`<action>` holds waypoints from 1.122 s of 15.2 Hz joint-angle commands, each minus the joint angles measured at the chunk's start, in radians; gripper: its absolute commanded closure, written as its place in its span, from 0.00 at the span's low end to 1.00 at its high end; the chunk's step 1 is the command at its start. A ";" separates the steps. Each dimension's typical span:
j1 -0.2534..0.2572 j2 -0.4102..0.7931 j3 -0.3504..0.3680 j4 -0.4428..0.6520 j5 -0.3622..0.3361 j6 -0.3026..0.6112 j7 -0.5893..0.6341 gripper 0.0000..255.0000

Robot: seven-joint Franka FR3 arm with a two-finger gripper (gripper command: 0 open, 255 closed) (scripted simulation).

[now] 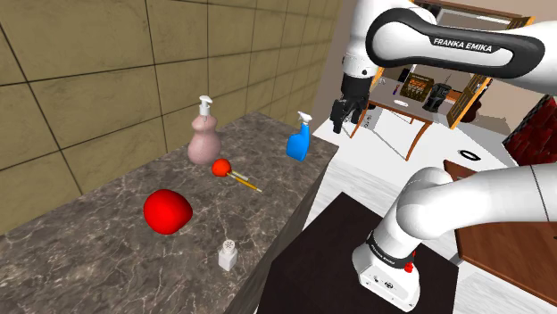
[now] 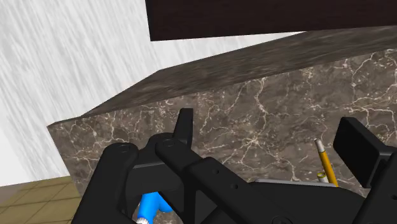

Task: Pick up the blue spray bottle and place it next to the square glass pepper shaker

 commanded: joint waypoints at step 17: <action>-0.021 0.712 -0.194 0.381 -0.042 0.163 -0.347 0.00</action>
